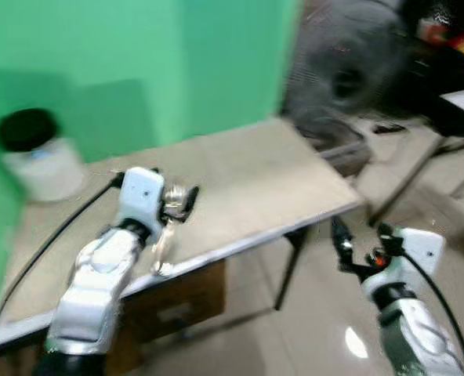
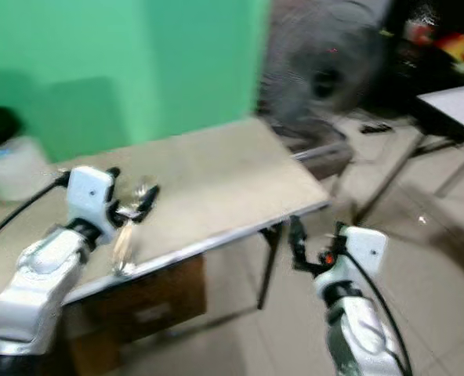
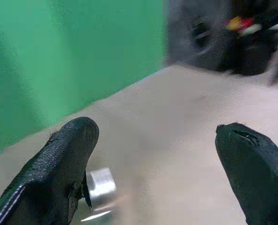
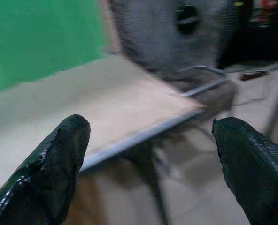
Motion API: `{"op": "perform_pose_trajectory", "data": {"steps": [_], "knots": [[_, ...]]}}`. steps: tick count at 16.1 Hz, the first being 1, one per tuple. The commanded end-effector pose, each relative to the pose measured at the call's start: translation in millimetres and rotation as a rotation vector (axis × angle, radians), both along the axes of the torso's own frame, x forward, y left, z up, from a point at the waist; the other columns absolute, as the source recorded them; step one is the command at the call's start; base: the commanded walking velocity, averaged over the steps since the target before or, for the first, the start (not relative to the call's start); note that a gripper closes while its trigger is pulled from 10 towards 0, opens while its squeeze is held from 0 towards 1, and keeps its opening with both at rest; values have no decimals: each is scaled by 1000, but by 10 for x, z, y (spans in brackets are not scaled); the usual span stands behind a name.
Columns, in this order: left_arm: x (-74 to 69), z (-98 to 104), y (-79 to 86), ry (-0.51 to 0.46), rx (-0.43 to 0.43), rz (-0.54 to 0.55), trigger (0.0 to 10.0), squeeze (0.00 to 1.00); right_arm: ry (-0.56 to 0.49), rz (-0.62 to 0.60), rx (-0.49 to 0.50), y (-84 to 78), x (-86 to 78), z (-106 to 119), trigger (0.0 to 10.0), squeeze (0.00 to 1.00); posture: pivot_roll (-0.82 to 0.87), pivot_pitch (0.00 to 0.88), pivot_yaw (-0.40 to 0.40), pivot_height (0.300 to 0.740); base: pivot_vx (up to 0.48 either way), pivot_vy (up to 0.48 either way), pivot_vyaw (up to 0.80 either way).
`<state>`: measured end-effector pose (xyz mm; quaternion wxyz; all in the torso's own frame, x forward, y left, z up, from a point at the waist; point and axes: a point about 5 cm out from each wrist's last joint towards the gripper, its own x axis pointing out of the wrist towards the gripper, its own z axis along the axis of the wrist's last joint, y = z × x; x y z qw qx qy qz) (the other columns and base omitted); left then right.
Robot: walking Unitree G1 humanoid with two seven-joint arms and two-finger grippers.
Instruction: Setting the table
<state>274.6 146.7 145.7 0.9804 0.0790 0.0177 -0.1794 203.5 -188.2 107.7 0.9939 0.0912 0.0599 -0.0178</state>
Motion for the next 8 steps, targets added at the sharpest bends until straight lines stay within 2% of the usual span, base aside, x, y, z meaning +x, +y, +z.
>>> {"op": "perform_pose_trajectory", "data": {"steps": [1, 3, 4, 5, 8], "knots": [[12, -33, 89, 14, 22, 33, 10000, 0, -15, 23, -7, 10, 38, 53, 10000, 1000, 4, 0, 3, 740, 0, 0, 0], [30, -54, 110, 26, 32, 54, 10000, 0, -8, 60, -17, -3, 76, 63, 10000, 1000, 1, 0, 1, 740, 0, 0, 0], [47, -63, 135, 40, 29, 73, 10000, 157, -3, 79, -23, -14, 97, 67, 10000, 1000, 0, 0, -2, 740, 0, 0, 0], [71, -68, 179, 54, 29, 99, 10000, 1000, 3, 104, -30, -26, 119, 72, 10000, 1000, 1, 0, -10, 740, 0, 0, 0], [113, -38, 291, 66, 57, 130, 10000, 1000, 20, 183, -44, -15, 137, 85, 10000, 1000, 16, 0, -37, 740, 0, 0, 0]]}}
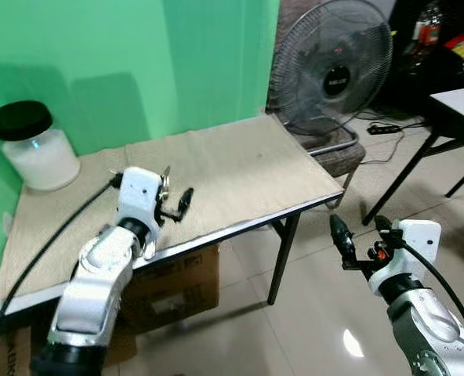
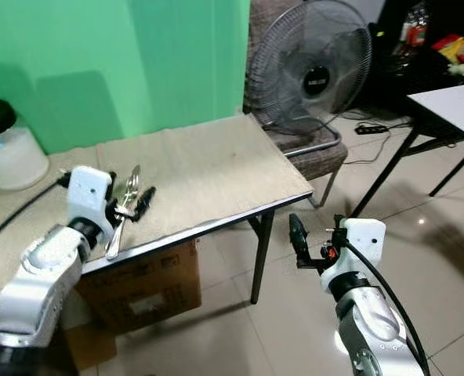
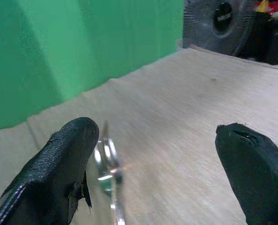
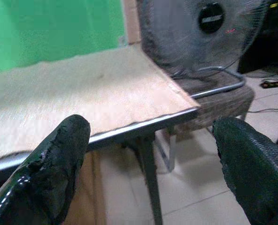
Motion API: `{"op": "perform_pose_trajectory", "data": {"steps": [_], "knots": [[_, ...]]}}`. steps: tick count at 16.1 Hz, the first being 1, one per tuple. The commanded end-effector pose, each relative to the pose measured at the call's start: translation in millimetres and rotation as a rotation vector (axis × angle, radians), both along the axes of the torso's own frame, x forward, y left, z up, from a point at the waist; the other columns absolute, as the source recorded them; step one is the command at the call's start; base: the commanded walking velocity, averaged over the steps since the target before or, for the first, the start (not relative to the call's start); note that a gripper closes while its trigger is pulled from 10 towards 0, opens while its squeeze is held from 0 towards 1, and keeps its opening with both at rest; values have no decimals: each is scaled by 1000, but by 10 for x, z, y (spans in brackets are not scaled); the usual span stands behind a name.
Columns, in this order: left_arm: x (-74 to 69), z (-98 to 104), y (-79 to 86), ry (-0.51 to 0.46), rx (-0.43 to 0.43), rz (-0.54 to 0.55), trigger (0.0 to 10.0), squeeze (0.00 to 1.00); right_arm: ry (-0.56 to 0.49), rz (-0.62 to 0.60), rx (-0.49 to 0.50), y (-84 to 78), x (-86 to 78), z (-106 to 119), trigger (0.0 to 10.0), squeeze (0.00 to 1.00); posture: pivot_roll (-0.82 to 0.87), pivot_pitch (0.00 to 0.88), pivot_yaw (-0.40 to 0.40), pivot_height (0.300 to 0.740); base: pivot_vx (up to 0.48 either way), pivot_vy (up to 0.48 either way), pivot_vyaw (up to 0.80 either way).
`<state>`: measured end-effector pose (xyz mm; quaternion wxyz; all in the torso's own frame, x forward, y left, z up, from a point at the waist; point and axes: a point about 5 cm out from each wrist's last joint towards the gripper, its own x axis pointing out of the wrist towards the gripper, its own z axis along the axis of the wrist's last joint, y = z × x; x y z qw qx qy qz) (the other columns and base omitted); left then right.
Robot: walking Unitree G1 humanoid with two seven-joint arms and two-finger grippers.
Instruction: Setting the table
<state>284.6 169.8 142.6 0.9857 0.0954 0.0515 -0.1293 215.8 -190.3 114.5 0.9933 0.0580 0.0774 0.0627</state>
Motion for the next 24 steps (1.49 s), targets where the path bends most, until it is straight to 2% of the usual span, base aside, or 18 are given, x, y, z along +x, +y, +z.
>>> {"op": "perform_pose_trajectory", "data": {"steps": [1, 2, 3, 4, 5, 6, 7, 9, 10, 13, 20, 24], "knots": [[45, -13, 104, 36, 23, 26, 10000, 1000, 14, 58, 5, 31, 25, 18, 10000, 1000, 17, 0, -38, 740, 0, 0, 0], [65, -17, 123, 48, 21, 23, 10000, 1000, 22, 87, -3, 49, 34, 19, 10000, 1000, 18, 0, -40, 740, 0, 0, 0], [114, -53, 211, 103, 48, 34, 10000, 639, 35, 198, -12, 127, 34, 47, 10000, 1000, 18, 0, -39, 740, 0, 0, 0], [150, -55, 272, 137, 43, 38, 10000, 0, 38, 286, -20, 177, 25, 81, 10000, 871, 22, 0, -41, 740, 0, 0, 0], [180, -43, 288, 160, 14, 18, 10000, 0, 45, 321, -25, 187, 37, 94, 10000, 0, 22, 0, -41, 740, 0, 0, 0], [199, -63, 284, 191, -5, -25, 10000, 0, 58, 344, -32, 192, 48, 80, 10000, 0, 22, 0, -40, 740, 0, 0, 0], [216, -104, 292, 217, 22, -49, 7098, 0, 70, 384, -44, 218, 32, 73, 10000, 0, 22, 0, -44, 740, 0, 0, 0], [232, -153, 303, 269, 36, -80, 3098, 0, 71, 474, -46, 284, -28, 143, 10000, 0, 18, 0, -46, 740, 0, 0, 0], [226, -181, 310, 284, 35, -90, 0, 0, 70, 496, -48, 300, -56, 159, 10000, 0, 14, 0, -45, 740, 0, 0, 0], [299, -291, 331, 324, 47, -105, 0, 0, 87, 507, -72, 300, -82, 139, 10000, 0, -2, 0, -40, 740, 0, 0, 0], [540, -335, 319, 347, 56, -100, 0, 0, 108, 479, -91, 291, -212, 134, 10000, 0, -53, 0, -5, 740, 0, 0, 0], [567, -384, 329, 374, 55, -91, 0, 0, 111, 480, -93, 316, -233, 139, 10000, 0, -57, 0, -3, 740, 0, 0, 0]]}}
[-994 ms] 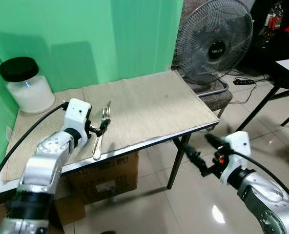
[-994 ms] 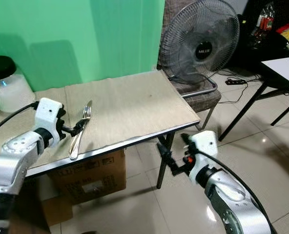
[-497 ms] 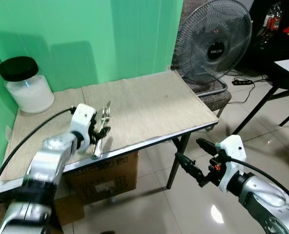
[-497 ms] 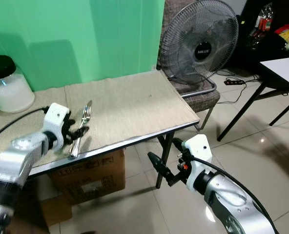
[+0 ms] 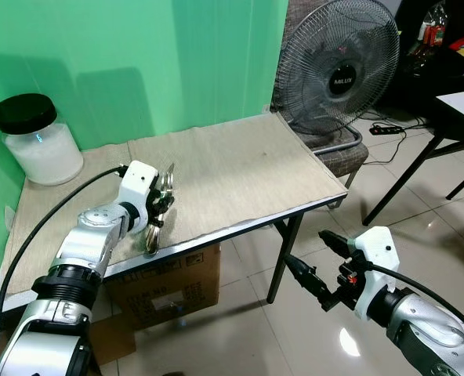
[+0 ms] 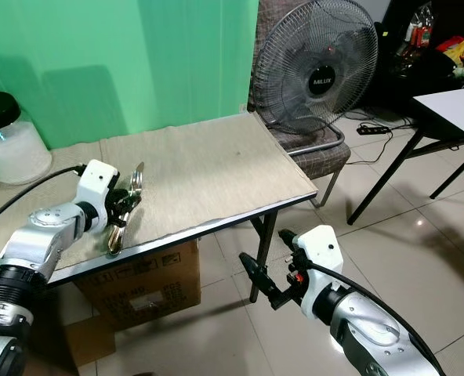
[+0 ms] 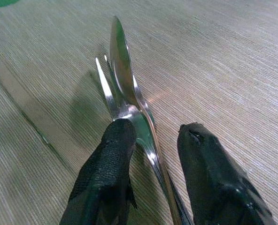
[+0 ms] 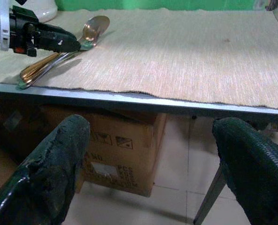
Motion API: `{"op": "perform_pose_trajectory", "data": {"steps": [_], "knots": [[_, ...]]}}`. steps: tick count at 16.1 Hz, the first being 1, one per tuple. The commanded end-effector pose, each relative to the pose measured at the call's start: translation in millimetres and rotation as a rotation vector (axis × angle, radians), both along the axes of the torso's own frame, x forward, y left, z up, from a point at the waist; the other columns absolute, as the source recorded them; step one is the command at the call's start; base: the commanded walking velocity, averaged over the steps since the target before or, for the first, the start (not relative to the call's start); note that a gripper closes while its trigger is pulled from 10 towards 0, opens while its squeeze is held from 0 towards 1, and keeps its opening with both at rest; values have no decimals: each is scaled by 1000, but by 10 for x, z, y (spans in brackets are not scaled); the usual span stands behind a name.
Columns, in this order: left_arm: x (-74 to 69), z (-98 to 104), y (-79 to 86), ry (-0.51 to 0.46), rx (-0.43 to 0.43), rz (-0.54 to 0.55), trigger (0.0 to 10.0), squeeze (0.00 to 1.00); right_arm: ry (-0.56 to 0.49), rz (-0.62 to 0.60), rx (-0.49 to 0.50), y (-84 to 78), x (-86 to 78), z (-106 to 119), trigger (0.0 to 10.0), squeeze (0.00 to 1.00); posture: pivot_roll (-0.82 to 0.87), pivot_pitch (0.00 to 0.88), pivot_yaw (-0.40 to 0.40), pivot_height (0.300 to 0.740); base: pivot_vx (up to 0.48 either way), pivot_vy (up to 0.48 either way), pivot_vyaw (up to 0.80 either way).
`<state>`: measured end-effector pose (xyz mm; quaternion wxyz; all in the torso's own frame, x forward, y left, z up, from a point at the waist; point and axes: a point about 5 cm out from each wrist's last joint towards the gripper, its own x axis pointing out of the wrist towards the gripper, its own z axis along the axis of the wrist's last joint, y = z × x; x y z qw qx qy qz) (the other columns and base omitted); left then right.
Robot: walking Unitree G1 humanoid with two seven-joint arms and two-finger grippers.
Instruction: Setting the table
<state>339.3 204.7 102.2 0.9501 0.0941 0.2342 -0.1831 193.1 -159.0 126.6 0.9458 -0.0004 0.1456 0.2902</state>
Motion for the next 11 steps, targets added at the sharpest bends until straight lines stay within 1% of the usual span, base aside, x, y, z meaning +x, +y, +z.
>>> {"op": "perform_pose_trajectory", "data": {"steps": [1, 4, 8, 11], "knots": [[17, 10, -11, 5, 4, -7, 0, 0, -1, 8, -10, 12, -5, 15, 10000, 0, -56, 0, -3, 740, 0, 0, 0], [13, -39, 2, 34, 14, -15, 0, 0, -4, 6, -14, 23, 8, 16, 10000, 0, -59, 0, -1, 740, 0, 0, 0], [36, -55, 21, 42, 16, -4, 0, 0, -3, 4, -17, 15, -9, 16, 10000, 0, -63, 0, 2, 740, 0, 0, 0], [54, -30, 15, 33, 4, -1, 0, 0, -5, -3, -14, 10, -10, 21, 10000, 0, -62, 0, 2, 740, 0, 0, 0]]}}
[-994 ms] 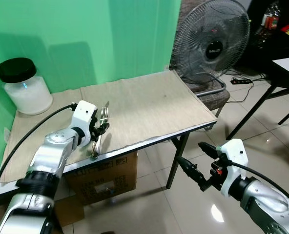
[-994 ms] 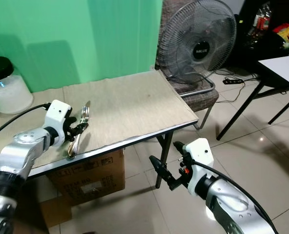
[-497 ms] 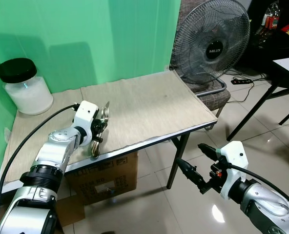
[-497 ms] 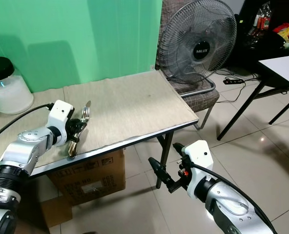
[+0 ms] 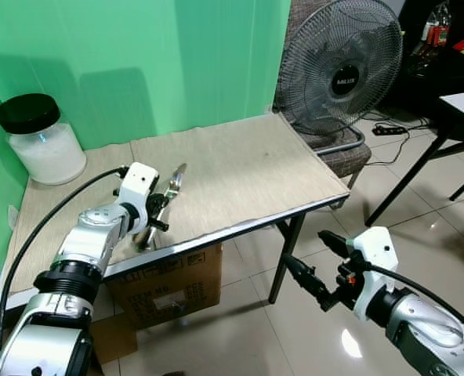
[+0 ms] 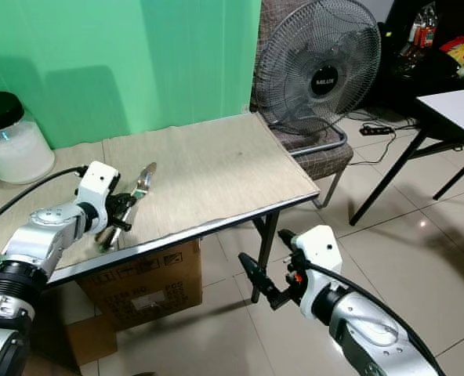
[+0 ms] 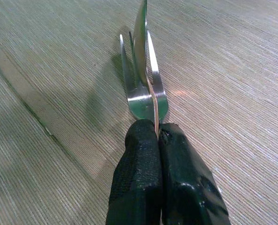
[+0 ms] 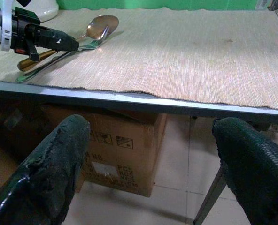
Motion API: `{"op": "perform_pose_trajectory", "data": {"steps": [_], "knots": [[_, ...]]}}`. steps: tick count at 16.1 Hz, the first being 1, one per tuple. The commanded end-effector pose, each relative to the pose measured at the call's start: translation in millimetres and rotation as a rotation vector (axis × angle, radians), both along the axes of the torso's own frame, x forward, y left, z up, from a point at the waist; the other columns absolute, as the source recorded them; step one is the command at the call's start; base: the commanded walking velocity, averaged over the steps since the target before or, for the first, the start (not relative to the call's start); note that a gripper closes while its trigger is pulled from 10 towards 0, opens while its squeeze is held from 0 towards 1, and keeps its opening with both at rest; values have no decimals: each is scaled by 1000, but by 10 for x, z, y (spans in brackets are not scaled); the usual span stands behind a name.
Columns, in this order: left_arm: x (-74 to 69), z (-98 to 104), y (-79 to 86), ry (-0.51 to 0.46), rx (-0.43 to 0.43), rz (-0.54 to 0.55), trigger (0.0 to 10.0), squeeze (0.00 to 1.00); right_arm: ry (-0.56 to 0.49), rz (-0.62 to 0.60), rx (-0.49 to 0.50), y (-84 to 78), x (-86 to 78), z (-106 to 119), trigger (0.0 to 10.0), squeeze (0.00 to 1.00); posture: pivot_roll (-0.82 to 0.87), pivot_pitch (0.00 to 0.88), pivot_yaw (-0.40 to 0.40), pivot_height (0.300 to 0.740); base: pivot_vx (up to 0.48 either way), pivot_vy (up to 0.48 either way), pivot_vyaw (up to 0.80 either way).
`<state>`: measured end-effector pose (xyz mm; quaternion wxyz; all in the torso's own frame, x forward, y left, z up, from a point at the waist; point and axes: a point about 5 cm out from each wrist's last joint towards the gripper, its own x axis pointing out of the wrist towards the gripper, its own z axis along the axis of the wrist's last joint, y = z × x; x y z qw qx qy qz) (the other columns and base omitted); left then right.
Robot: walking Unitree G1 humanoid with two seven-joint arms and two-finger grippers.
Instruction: Setting the table
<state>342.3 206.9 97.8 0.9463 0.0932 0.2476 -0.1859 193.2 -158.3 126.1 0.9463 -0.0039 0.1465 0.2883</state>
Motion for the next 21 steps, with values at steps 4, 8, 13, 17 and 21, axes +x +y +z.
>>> {"op": "perform_pose_trajectory", "data": {"steps": [4, 8, 13, 17, 21], "knots": [[49, 110, 12, -65, 22, 16, 0, 0, -9, -7, -13, -6, -4, 25, 10000, 0, -61, 0, 3, 740, 0, 0, 0], [29, 197, -26, -183, 87, 11, 0, 0, -12, -19, -17, 0, 3, 16, 10000, 0, -52, 0, 0, 740, 0, 0, 0], [105, 320, 25, -206, -62, 143, 0, 0, -12, -21, -21, 23, 7, -8, 10000, 0, -49, 0, 2, 740, 0, 0, 0], [83, 360, 25, -202, -221, 169, 0, 0, -11, -26, -24, 29, -5, -19, 10000, 0, -49, 0, 5, 740, 0, 0, 0], [7, 350, -135, -100, -401, 53, 0, 0, -8, -21, -25, 37, -12, -28, 10000, 0, -46, 0, 3, 740, 0, 0, 0]]}}
